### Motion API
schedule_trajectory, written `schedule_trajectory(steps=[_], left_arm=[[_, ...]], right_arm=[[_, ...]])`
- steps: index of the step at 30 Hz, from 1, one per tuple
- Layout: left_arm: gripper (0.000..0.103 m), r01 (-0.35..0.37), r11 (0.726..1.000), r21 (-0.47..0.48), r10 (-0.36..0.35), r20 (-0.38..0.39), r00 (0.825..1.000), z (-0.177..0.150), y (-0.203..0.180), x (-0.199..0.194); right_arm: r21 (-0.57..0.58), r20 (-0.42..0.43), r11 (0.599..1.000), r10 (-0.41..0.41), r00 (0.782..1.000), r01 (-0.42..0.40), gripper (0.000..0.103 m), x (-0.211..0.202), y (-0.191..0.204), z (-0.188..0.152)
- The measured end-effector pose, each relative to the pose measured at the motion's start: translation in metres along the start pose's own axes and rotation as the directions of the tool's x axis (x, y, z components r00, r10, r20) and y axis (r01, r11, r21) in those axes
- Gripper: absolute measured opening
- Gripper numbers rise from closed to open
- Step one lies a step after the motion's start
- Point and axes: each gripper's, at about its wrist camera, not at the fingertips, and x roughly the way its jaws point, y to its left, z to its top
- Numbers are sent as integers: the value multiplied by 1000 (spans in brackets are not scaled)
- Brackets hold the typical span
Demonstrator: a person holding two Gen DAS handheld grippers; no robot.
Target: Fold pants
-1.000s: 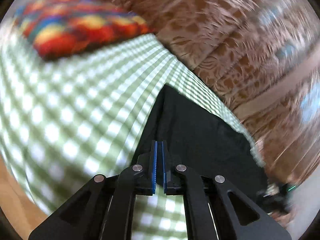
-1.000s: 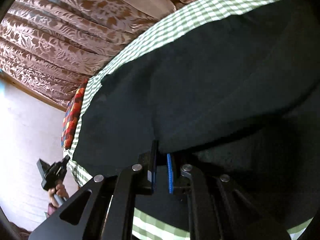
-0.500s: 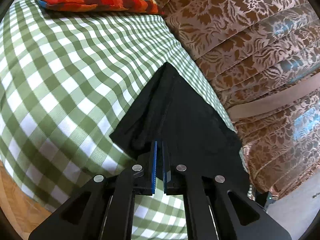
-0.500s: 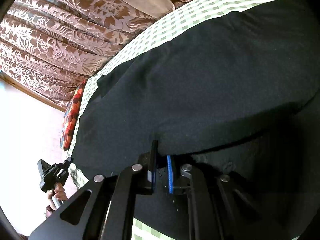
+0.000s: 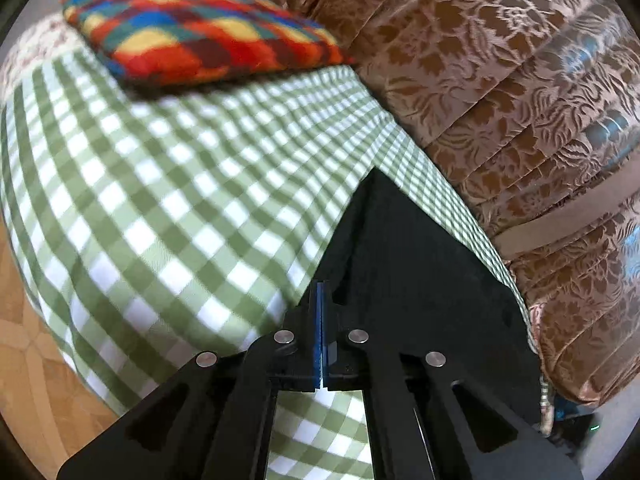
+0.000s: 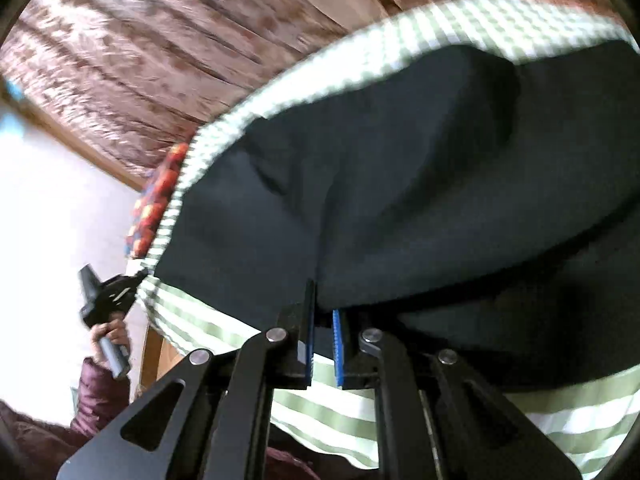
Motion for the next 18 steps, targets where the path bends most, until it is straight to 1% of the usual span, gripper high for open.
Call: schedule_trajectory(steps=[2,4,7,10,15,18], left_arm=[[0,47,999,-26,-48,-33,998,-6,2,0],[0,66,997,-30,-67,-40,997,-12,1,-1],[0,74,997,-37,-75,-35,997,-17,0,1],[0,70,996,-62,-72,-33,997,-16,0,5],[0,12,999,-34,-13,-42,999,-13,-6,11],[0,15,1000,-25,-16,-39,999,-13,-10,11]], right_arm=[[25,-6,1000,-3,1000,3,6,10,-8,-5],[29,0,1000,0,1000,0,6,12,-9,-3],[16,-7,1000,-4,1000,4,6,13,-8,-1],[25,-1,1000,3,1000,-3,6,14,-9,0],[31,4,999,11,1000,-11,6,11,-13,-4],[31,3,999,10,1000,-10,6,11,-13,-4]])
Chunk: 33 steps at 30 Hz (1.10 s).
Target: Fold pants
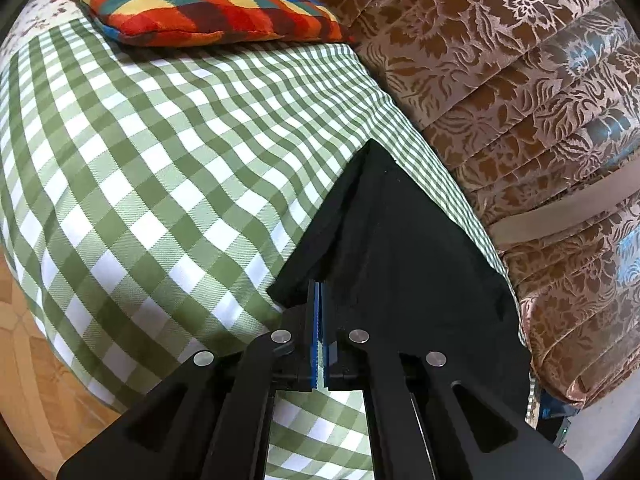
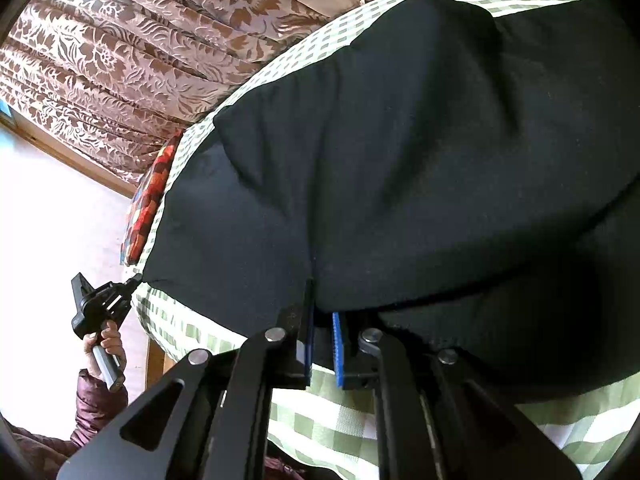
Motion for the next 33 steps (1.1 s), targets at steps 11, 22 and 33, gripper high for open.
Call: schedule_trajectory(steps=[11,22,33], left_arm=[[25,-165,974,155,166,9,986,-12,-25,11],[27,-284,911,298,278,64,959,-13,-49,13],[3,-269,879,393,244,112,963,-4,-67,10]], right_arm=[[2,-1,1000,-5,1000,5,6,1,0,2],[-2,-1,1000,-9,1000,9,6,2,0,2],[-45,46,999,-13,999,15,6,-18,19,9]])
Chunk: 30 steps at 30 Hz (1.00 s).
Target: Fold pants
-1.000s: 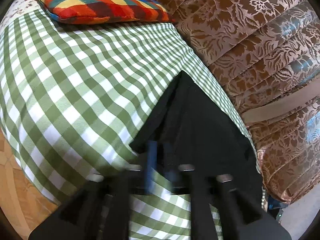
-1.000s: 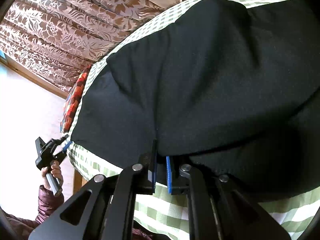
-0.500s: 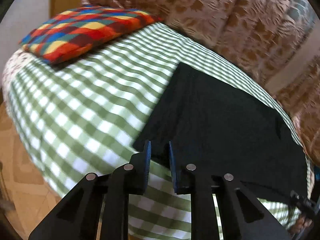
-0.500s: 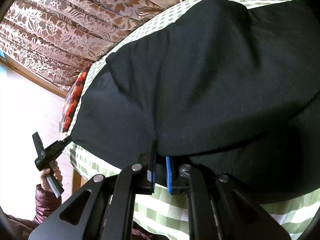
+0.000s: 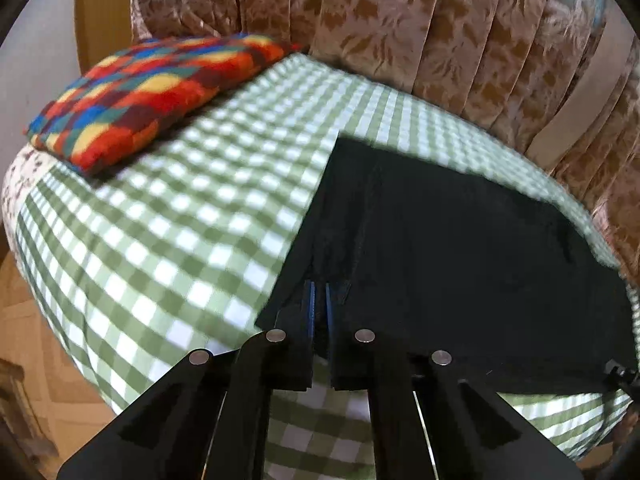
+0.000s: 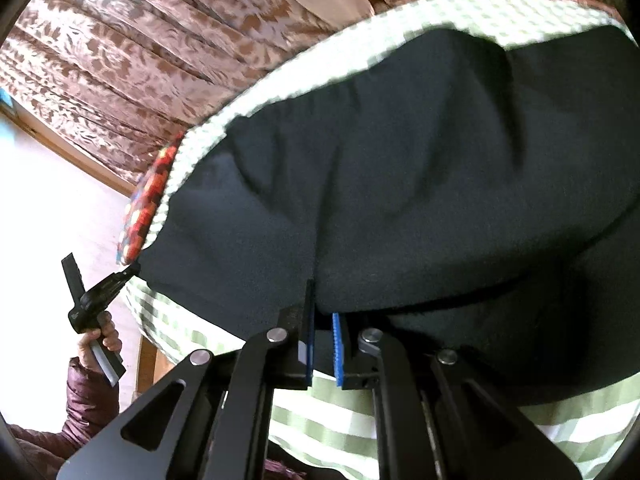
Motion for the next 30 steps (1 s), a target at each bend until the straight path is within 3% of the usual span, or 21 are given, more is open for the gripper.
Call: schedule_trajectory(steps=[3,6,10,15,17,20,22,25,27,30], left_arm=[[3,68,997,-30,-66,56,996,18,6,-22],[3,82,997,-13,-81,73,994,23,8,-32],[3,48,999,-16,-47,8,999,10,14,-13],[3,41,998,-46,-44,-51,998,-7,28,2],[3,19,1000,-14,-20,-63,998,-10,25,7],[3,-4,1000,0,4,-70,998,-13,21,12],[10,-29,1000,7,29,-75,997,-12,19,12],[27,-80,997,8,80,-40,996,-7,15,0],[29,-96,995,3,96,10,995,-3,12,-14],[29,-6,1000,18,4,66,998,3,-6,-30]], right_arm=[[-42,35,999,28,999,-26,6,-20,13,2],[-63,18,998,19,1000,-17,6,-21,13,-4],[-39,-51,999,-35,998,33,6,5,2,-15],[-64,-59,997,-38,998,34,6,6,2,-15],[-88,-76,995,-60,995,53,6,12,4,-16],[-63,-86,998,-18,996,12,8,12,-6,-15],[-37,-84,999,22,996,-25,37,1,-14,-11],[-14,-2,1000,-2,1000,2,40,-34,-33,-2],[75,84,996,-49,995,42,43,-65,-61,9],[263,211,955,-193,958,135,44,-109,-117,27]])
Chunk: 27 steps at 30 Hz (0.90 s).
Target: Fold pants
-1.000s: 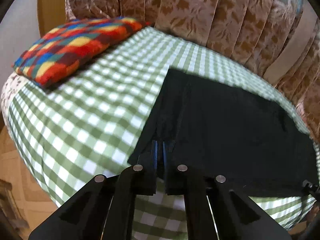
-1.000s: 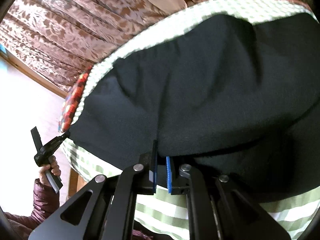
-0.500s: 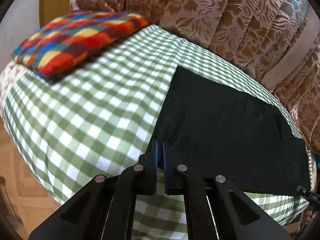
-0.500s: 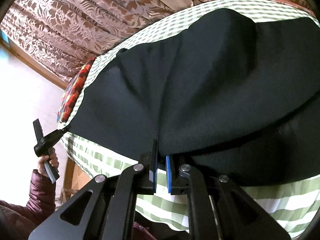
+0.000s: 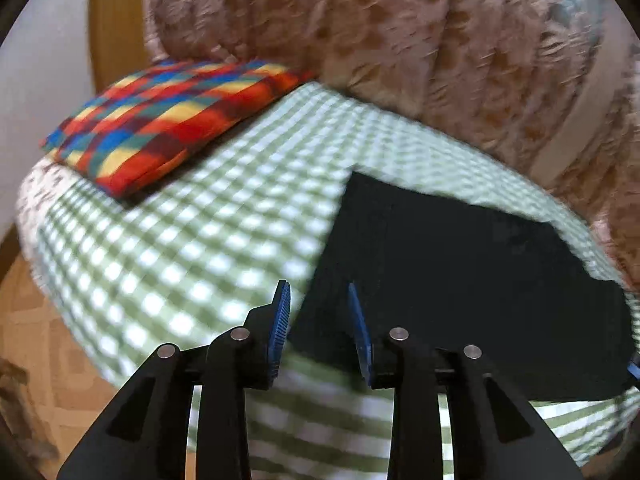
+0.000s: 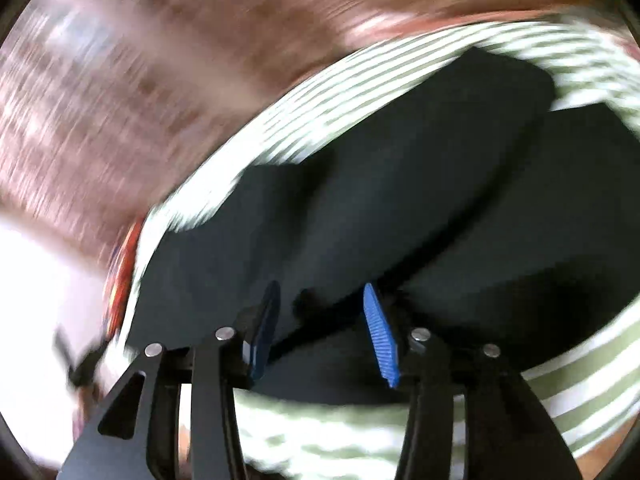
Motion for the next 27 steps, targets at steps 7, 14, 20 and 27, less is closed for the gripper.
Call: schedule_trajectory(steps=[7,14,20,27], left_arm=[[50,361,895,260,-342,-116,932,-19,-121,4],[62,611,622,491,-501,-350,791,-71,-255,12],[62,653,440,617,-479,-453,752,-107,-322,19],[8,651,391,650,-478,-462,748,-117,-329,28]], right_arm=[[308,144,932,-242,960,189,43,-11,-95,83],[315,65,895,-352,934,316,13,32,-117,131],[152,161,939,-331,930,308,10,-9,-66,124],[139,279,954,-295,914,266,10,-97,-47,103]])
